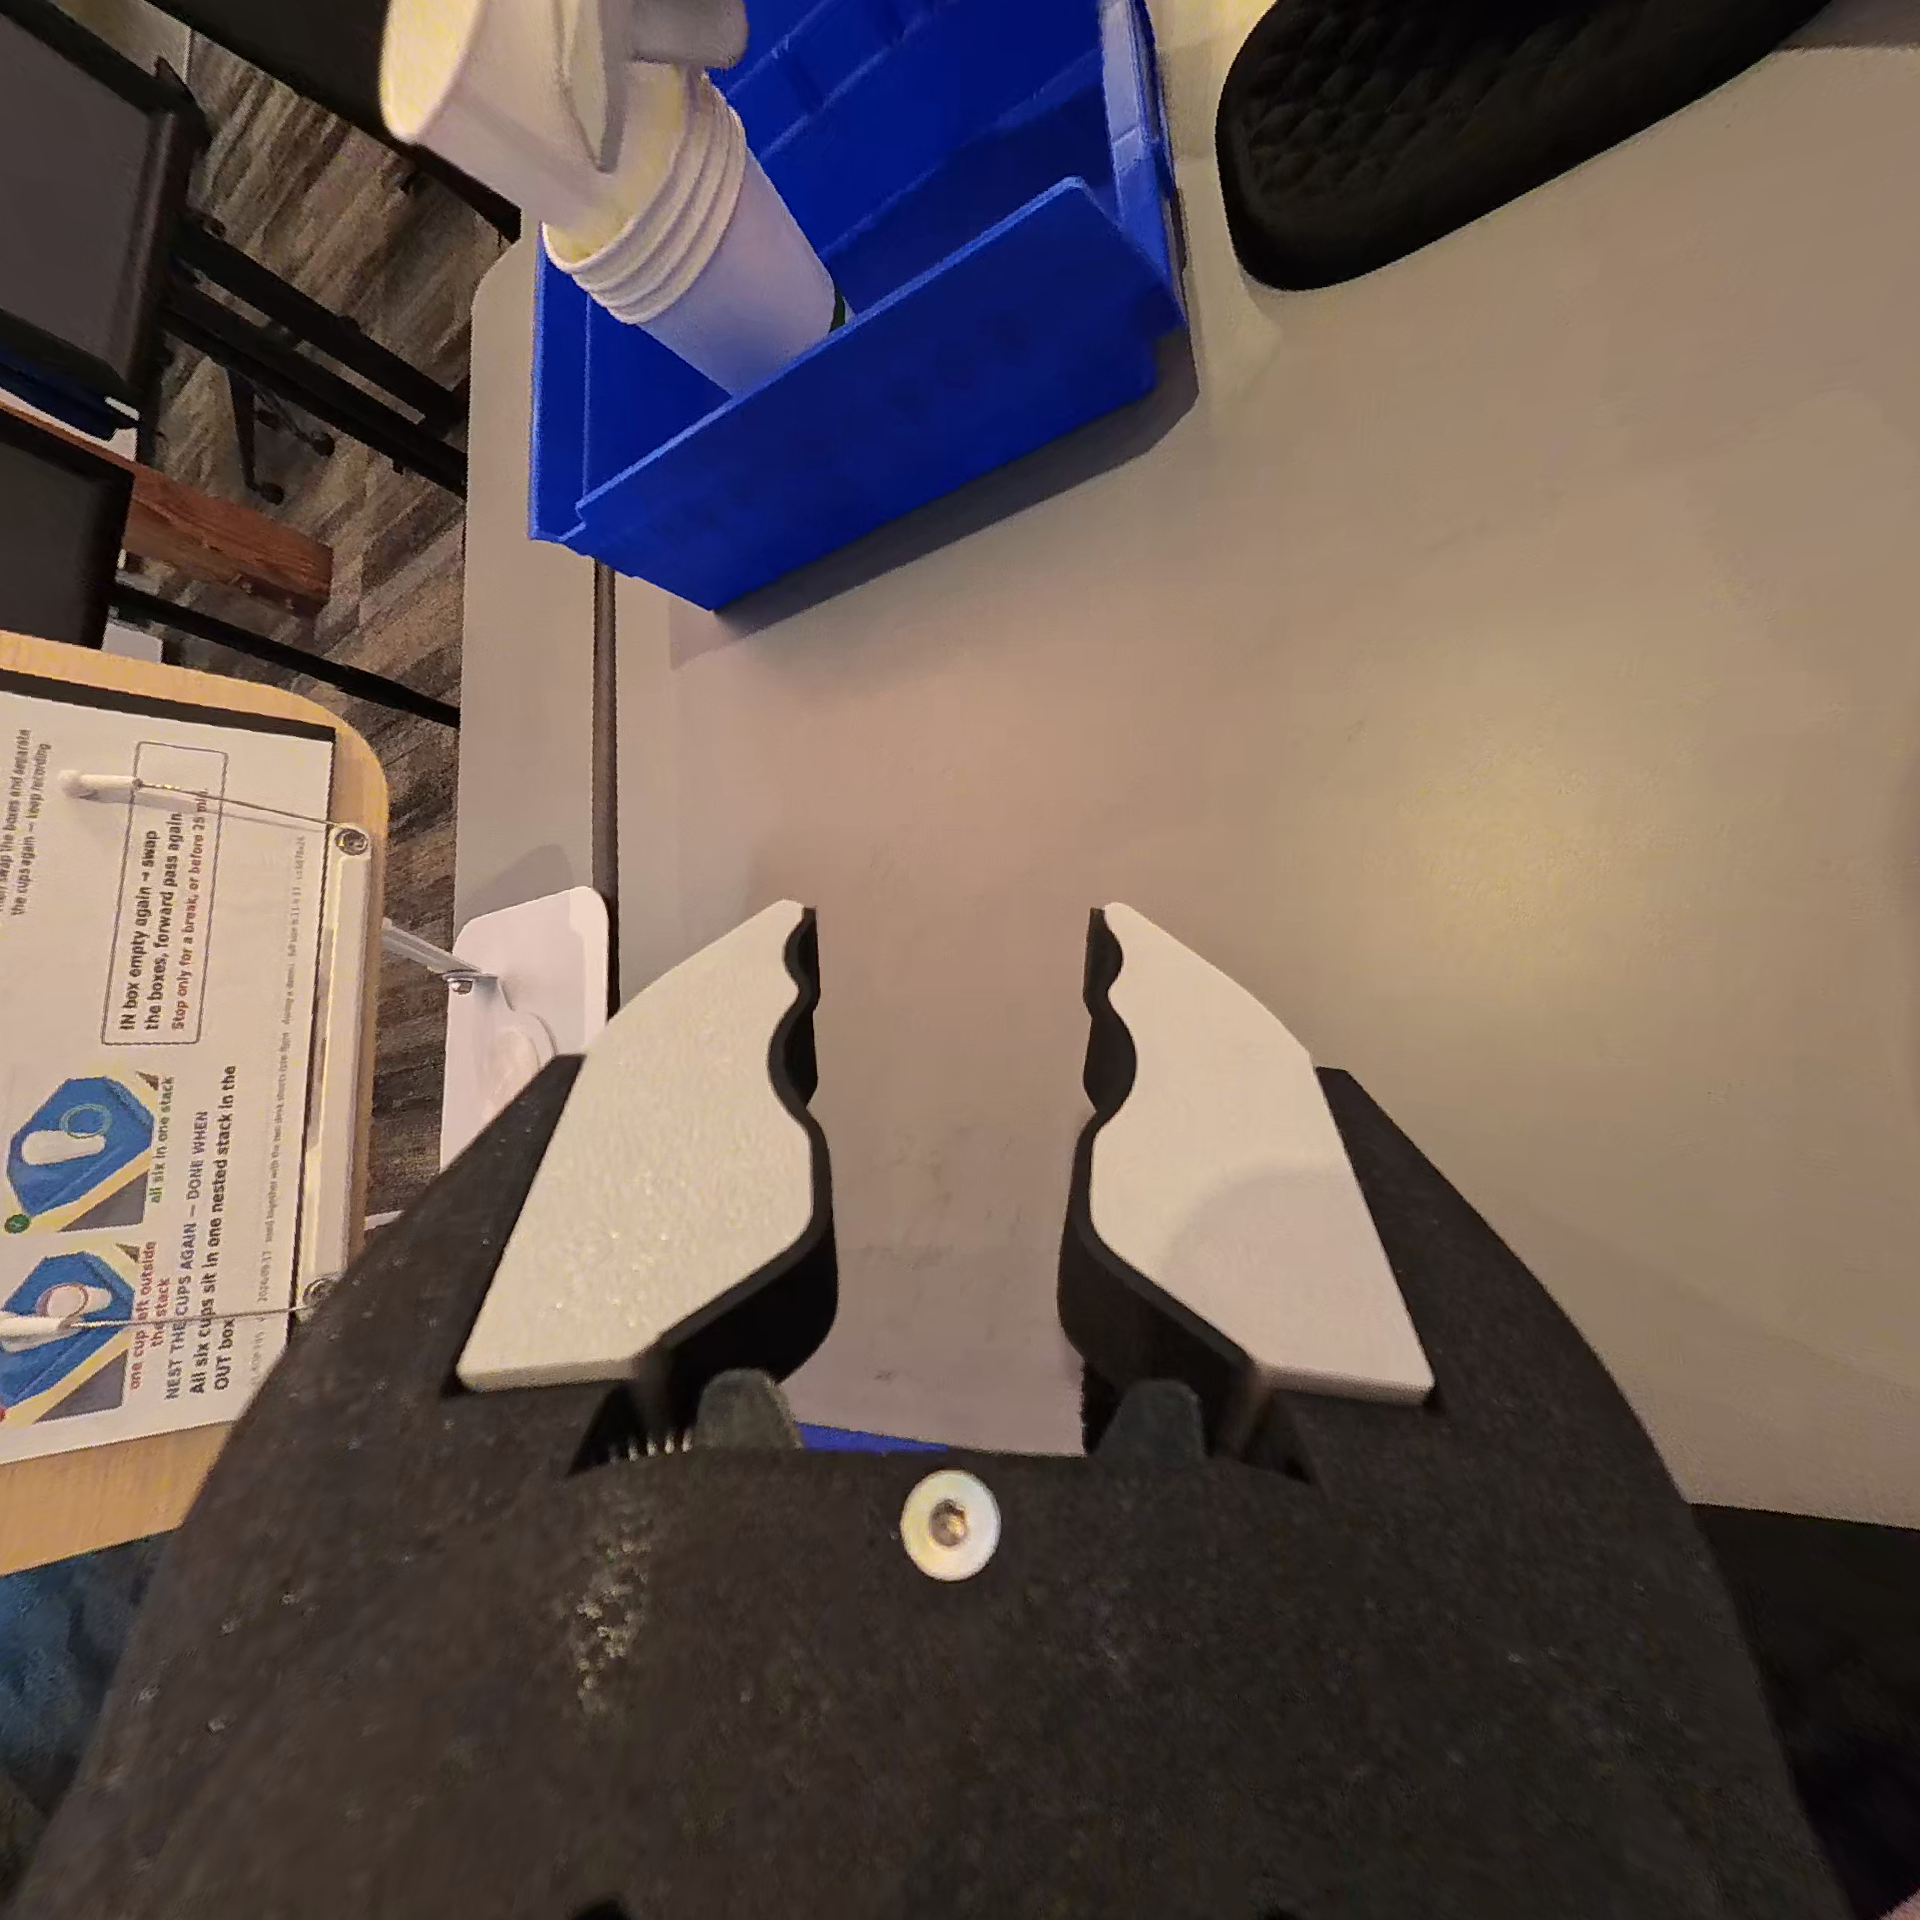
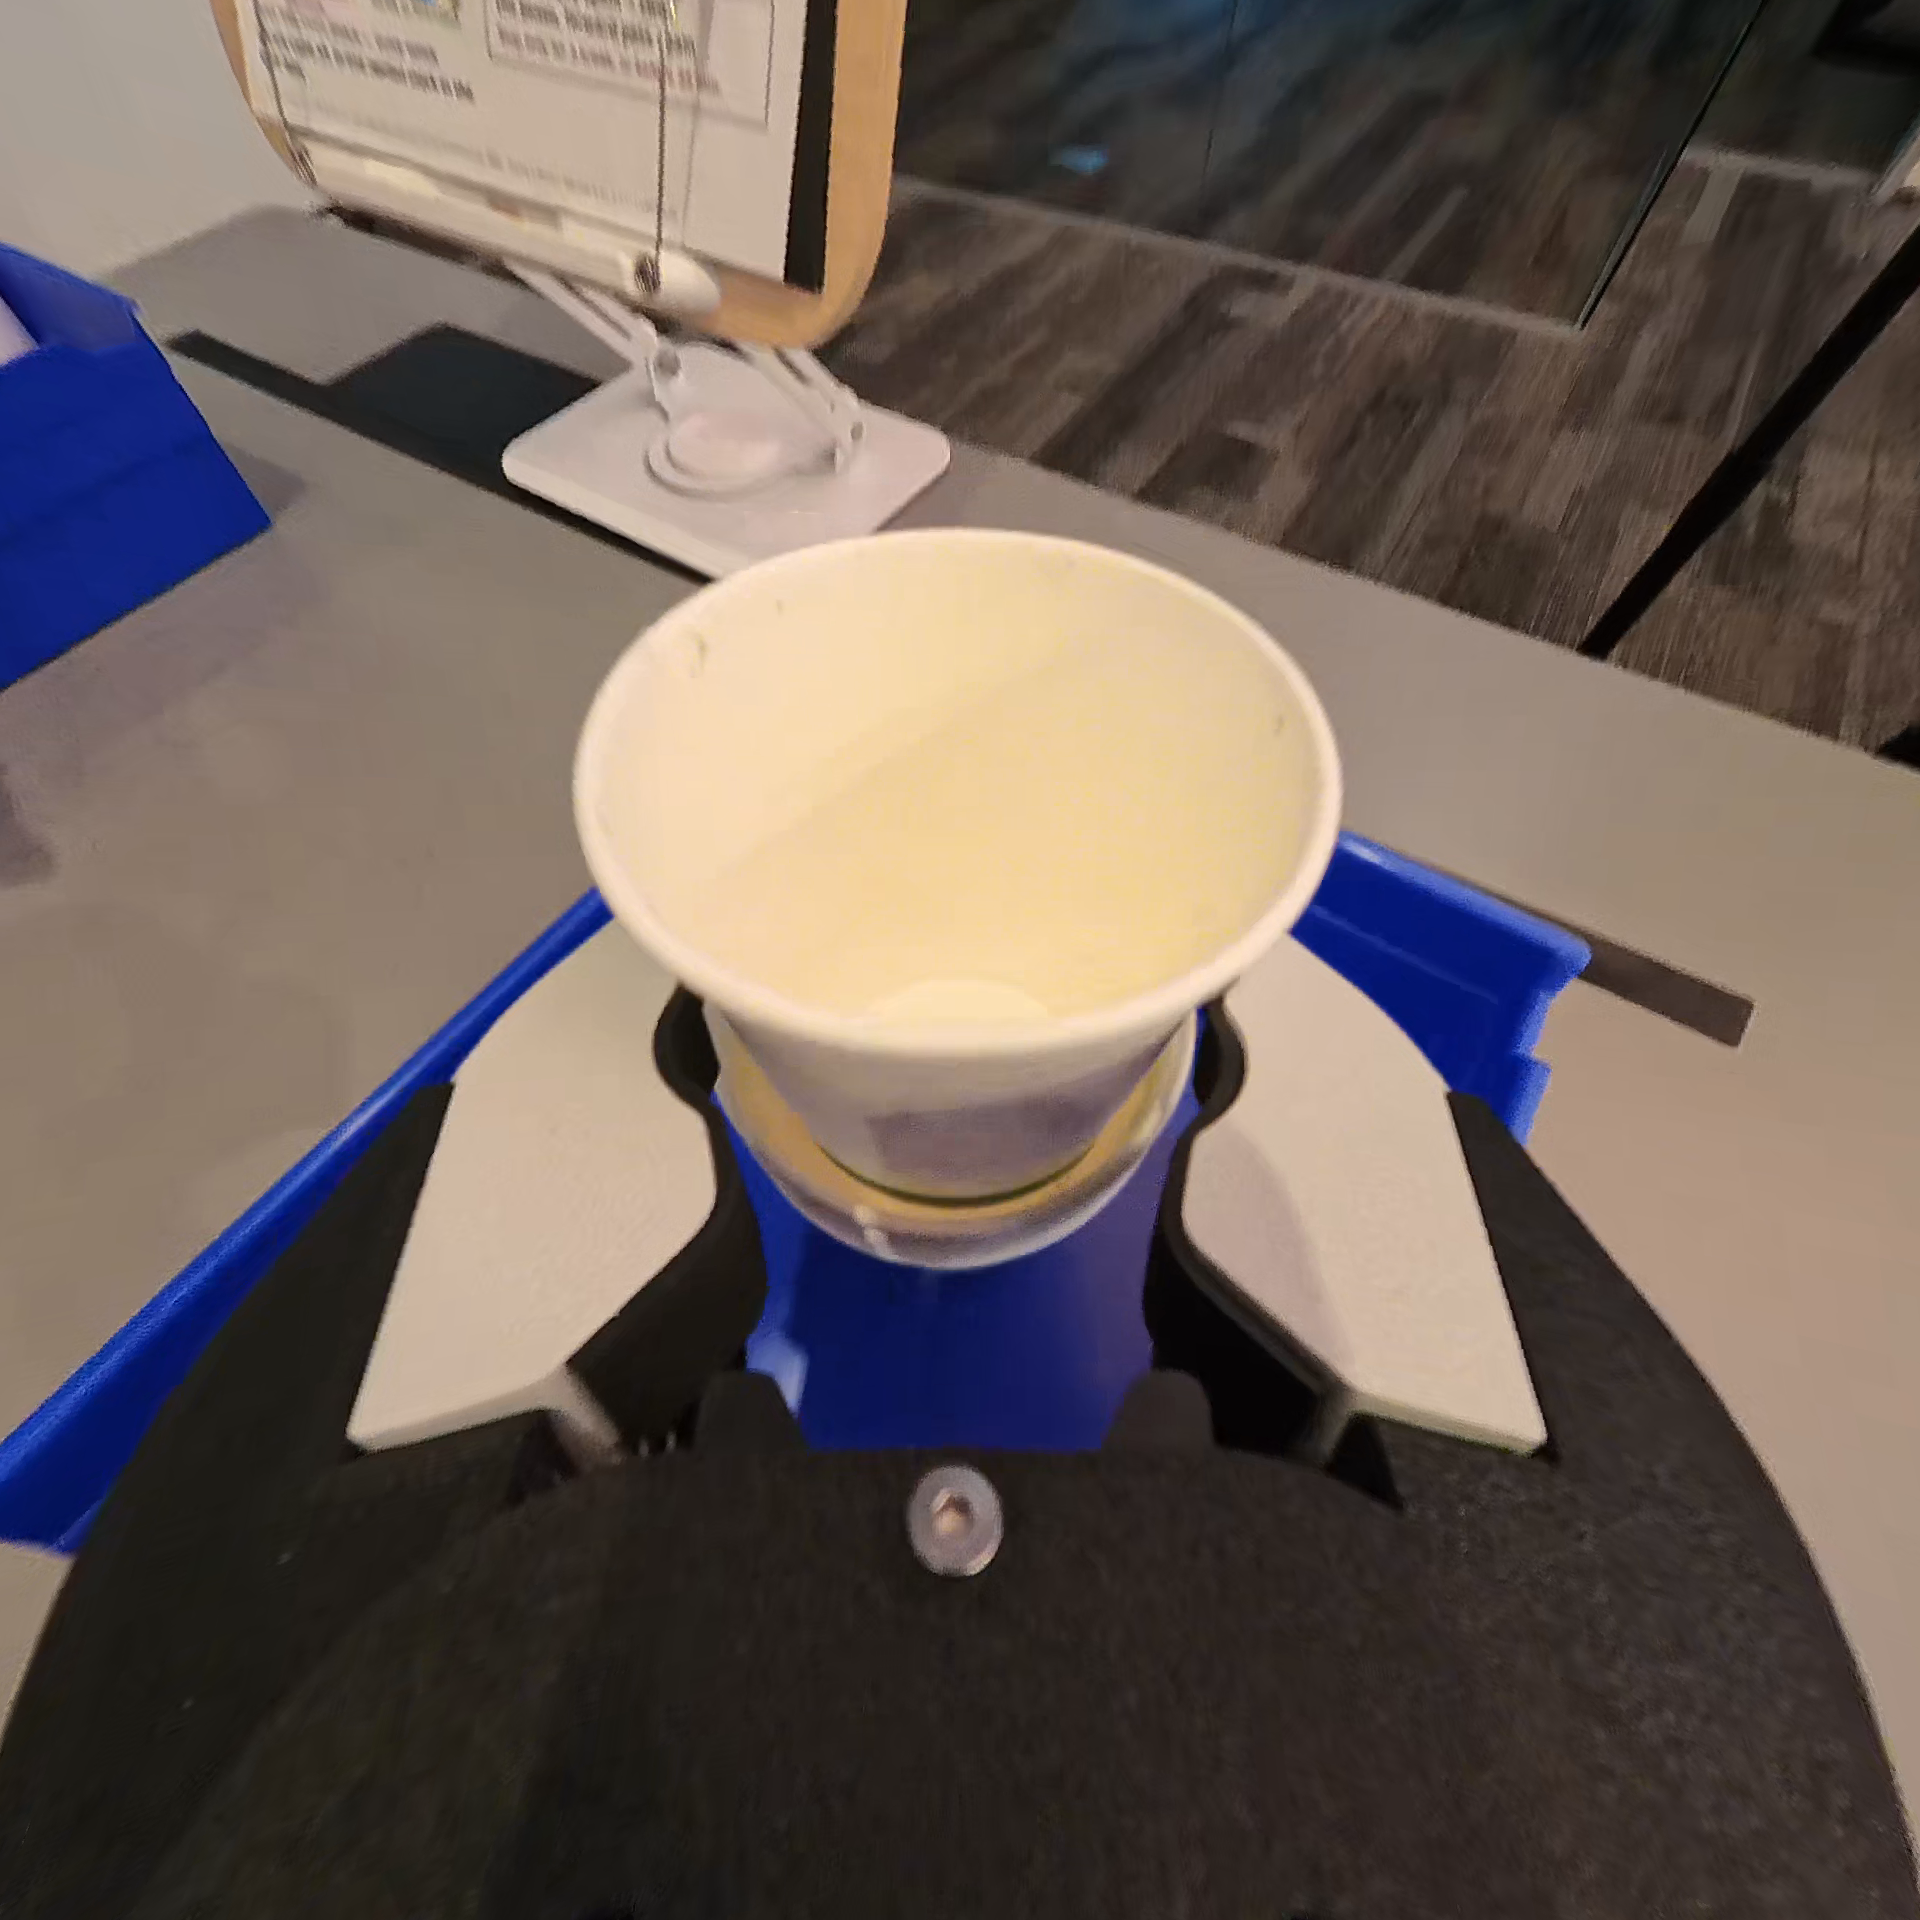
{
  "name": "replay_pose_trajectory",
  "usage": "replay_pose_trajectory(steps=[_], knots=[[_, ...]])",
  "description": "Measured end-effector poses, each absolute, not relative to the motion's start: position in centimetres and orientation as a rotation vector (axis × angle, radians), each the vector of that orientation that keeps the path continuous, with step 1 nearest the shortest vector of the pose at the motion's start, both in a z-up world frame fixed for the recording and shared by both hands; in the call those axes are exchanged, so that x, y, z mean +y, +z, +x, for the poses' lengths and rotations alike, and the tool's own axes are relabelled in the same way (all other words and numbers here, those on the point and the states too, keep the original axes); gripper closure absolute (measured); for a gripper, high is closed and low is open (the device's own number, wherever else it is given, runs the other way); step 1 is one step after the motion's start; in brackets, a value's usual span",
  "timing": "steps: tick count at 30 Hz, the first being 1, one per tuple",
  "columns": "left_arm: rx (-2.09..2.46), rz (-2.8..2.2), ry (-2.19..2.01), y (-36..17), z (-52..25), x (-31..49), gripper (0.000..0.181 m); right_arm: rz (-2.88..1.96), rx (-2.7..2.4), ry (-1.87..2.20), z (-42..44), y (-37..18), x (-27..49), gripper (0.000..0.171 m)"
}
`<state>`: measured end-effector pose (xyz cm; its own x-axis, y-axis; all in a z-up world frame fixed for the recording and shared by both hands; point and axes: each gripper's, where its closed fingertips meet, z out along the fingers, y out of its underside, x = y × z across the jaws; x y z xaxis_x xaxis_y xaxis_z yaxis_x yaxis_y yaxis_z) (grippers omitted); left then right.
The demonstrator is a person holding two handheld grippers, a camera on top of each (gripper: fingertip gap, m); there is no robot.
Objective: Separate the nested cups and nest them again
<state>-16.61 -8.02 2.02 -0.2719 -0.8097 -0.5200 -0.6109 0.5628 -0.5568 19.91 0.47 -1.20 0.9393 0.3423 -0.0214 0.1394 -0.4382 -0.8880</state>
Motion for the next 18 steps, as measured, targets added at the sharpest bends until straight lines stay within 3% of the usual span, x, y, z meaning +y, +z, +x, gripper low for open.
replay_pose_trajectory(steps=[1, 11, 18], knots=[[1.987, -1.145, -0.306, 2.1, -16.7, -7.9, 0.132, -2.055, -0.346, 0.241, 20.0, -1.5, 0.2, 0.074], [1.825, -1.258, -0.179, 4.2, -20.7, -4.1, 0.134, -2.155, -0.406, 0.143, 20.4, -1.0, -2.1, 0.075], [1.384, -1.638, 0.261, 5.6, -32.6, 5.6, 0.136, -2.112, -0.418, 0.11, 20.1, 1.3, -3.1, 0.076]])
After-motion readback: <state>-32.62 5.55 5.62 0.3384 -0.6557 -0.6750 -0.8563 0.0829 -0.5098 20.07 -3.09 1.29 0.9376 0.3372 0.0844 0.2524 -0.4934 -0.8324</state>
